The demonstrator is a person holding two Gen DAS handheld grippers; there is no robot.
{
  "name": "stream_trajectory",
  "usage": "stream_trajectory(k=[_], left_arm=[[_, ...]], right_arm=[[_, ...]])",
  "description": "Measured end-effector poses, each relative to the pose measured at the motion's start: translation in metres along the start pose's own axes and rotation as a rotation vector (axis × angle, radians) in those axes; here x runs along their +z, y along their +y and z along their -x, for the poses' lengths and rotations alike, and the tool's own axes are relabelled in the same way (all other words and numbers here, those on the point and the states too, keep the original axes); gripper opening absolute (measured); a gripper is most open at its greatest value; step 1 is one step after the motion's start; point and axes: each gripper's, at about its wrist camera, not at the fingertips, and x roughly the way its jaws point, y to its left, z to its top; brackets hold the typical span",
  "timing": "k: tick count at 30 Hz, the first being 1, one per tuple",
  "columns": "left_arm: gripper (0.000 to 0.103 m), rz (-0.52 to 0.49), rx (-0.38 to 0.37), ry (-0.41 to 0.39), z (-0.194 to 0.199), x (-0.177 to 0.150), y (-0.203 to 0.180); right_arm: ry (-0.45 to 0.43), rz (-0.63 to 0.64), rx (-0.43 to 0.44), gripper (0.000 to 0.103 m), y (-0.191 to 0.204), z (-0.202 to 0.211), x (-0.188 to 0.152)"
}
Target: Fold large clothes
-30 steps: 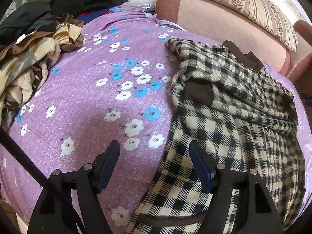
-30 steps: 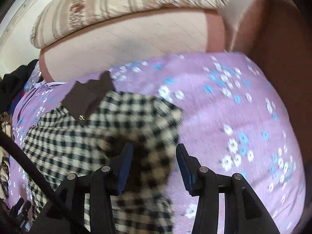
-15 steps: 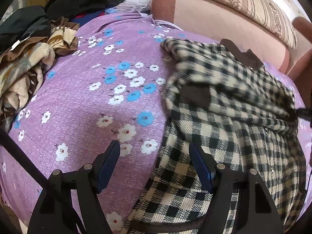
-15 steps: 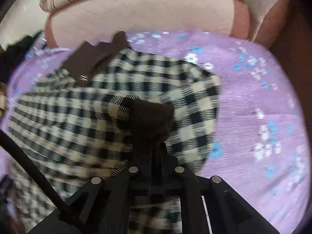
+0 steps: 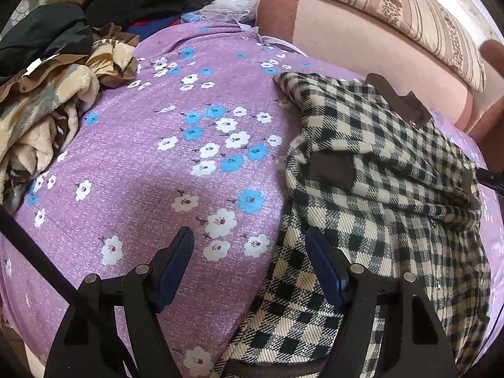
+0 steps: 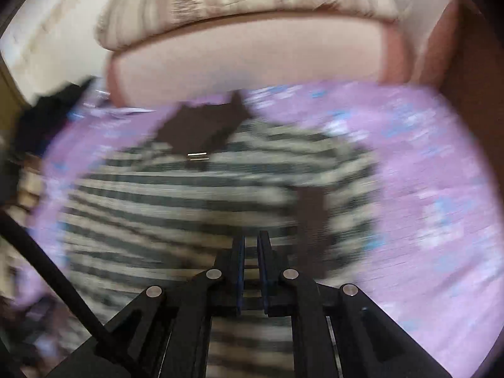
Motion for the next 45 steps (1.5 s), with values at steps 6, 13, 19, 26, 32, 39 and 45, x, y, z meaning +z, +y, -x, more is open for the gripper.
stream_trajectory(k=[6, 13, 19, 26, 32, 39, 45], left_arm=[[0.072, 0.028, 0.004, -0.007, 0.004, 0.003, 0.01], [0.072, 0.063, -0.023, 0.008, 0.007, 0.006, 0.025], [0.072, 0.058, -0.043, 0.015, 0.011, 0.002, 0.029], [0.072, -0.014, -0.09, 0.084, 0.002, -0.018, 0.031], [0.072, -0.071, -0.201, 0.1, 0.0, -0.035, 0.033], [0.065, -0.065, -0.36, 0.153, 0.016, -0.064, 0.033], [0.064, 0.019, -0.493, 0.21, 0.028, -0.088, 0.046]], right_arm=[[0.093, -0.21, 0.341, 0.009, 0.038, -0.055, -0.007], [0.198, -0.371, 0.482, 0.006, 0.001, -0.088, -0.056], [0.173, -0.264, 0.268, 0.013, -0.034, -0.032, -0.089], [0.019, -0.288, 0.111, 0.055, -0.116, 0.071, -0.136], [0.064, -0.364, 0.158, 0.056, -0.146, 0.07, -0.186], [0.048, -0.421, 0.367, 0.056, -0.14, 0.069, -0.215], [0.083, -0.494, 0.526, 0.056, -0.136, 0.066, -0.236]])
